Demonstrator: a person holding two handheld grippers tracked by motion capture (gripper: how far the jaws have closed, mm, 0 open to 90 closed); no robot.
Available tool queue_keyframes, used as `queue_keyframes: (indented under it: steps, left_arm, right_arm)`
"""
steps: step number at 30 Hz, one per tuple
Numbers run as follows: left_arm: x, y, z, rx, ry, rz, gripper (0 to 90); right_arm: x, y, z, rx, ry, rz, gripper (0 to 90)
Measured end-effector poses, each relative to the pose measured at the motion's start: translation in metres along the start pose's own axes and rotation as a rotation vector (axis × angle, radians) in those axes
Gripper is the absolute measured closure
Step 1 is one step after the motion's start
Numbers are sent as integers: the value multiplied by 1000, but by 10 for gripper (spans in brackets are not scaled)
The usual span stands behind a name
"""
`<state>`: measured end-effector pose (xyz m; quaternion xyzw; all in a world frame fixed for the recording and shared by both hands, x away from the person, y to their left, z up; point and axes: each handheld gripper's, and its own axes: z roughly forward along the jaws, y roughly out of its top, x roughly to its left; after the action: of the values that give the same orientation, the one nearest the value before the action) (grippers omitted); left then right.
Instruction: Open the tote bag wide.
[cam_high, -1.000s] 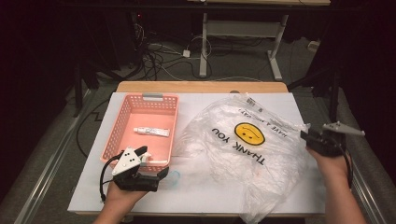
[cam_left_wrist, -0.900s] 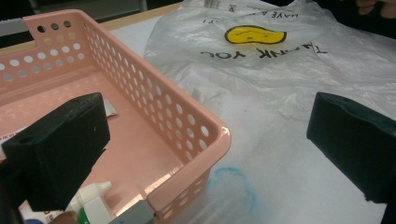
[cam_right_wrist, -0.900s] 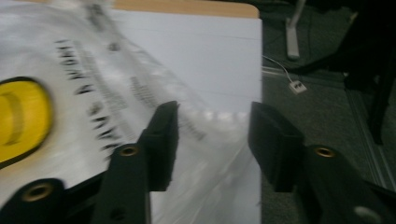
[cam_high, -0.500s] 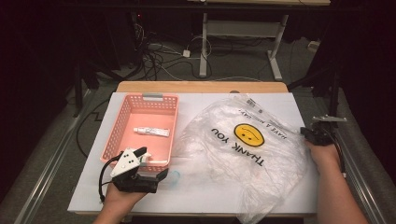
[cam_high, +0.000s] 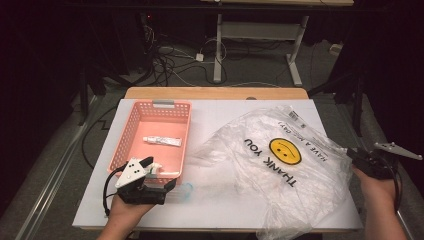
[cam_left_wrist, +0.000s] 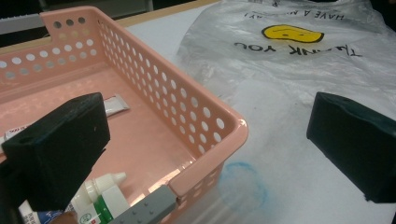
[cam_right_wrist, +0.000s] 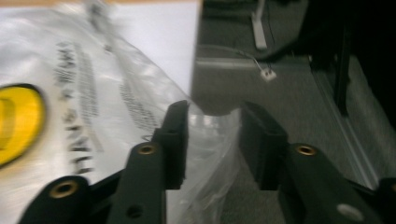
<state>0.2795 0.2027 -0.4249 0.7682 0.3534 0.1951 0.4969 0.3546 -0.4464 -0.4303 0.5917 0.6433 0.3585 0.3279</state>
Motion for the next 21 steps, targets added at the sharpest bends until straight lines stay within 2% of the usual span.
queue_keyframes:
  steps: [6,8,10,13,16,21]
  left_arm:
    - [2,-1,1,-6,-7,-10,0]
    - [2,-2,2,-4,-8,-14,0]
    - [3,-2,2,-3,-11,-16,0]
    - [3,-3,3,-4,-9,-17,0]
    - [3,-4,3,-5,-9,-21,0]
    - [3,-5,2,-10,-14,-17,0]
  right_arm:
    - [28,22,-44,-99,80,-109,553]
    - [38,24,-52,-113,104,-135,548]
    - [53,22,-56,-113,160,-145,548]
    - [85,12,-53,-89,236,-189,541]
    - [113,-1,-43,-53,300,-211,541]
    - [146,-13,-26,-6,364,-230,525]
